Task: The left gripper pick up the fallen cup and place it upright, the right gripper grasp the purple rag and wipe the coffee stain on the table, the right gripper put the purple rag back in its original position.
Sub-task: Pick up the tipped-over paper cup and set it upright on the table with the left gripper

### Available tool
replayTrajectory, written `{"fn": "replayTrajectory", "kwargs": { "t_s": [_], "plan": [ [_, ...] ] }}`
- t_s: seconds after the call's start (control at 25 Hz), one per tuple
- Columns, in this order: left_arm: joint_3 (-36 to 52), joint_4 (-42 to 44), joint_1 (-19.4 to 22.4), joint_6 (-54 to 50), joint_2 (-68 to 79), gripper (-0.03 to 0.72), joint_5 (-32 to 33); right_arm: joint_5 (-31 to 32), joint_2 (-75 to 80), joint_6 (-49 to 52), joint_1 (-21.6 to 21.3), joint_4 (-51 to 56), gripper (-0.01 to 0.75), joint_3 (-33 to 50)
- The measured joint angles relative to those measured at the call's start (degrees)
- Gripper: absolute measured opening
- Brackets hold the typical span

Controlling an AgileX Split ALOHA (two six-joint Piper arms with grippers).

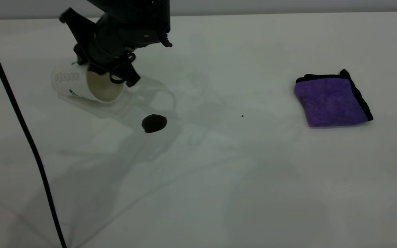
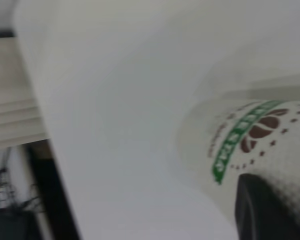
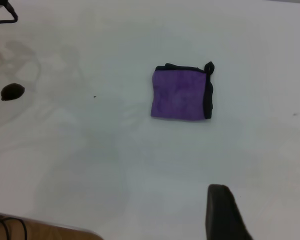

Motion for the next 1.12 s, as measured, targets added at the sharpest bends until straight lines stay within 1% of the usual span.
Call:
{"fn": "replayTrajectory", "kwargs": {
  "t_s": [0.08, 0.24, 0.36, 0.52, 0.68, 0.88, 1.0, 1.12],
  "plan": [
    [0.0, -1.35, 0.23, 3.02, -1.22, 0.018, 0.78, 0.0, 0.0, 0.0, 0.0, 0.0, 0.429, 0.0],
    [0.0, -10.3, 2.06, 12.13, -6.74, 0.0, -0.87, 0.0, 0.0, 0.0, 0.0, 0.0, 0.429, 0.0],
    [0.0, -16.84, 4.99, 18.84, -12.37, 0.0, -2.43, 0.0, 0.0, 0.0, 0.0, 0.0, 0.429, 0.0],
    [0.0, -25.71, 10.53, 28.28, -18.47, 0.0, -3.77, 0.0, 0.0, 0.0, 0.0, 0.0, 0.429, 0.0],
    [0.0, -39.49, 16.67, 40.98, -20.42, 0.0, -7.01, 0.0, -0.02, 0.0, 0.0, 0.0, 0.429, 0.0],
    [0.0, -60.07, 23.76, 59.36, -19.5, 0.0, -9.73, 0.0, -0.06, 0.0, 0.0, 0.0, 0.429, 0.0],
    [0.0, -68.34, 25.99, 68.05, -17.94, 0.0, -12.08, 0.0, -0.06, 0.0, 0.0, 0.0, 0.429, 0.0],
    [0.0, -72.0, 26.25, 73.43, -15.62, 0.0, -13.87, 0.0, -0.06, 0.0, 0.0, 0.0, 0.429, 0.0]
  ]
}}
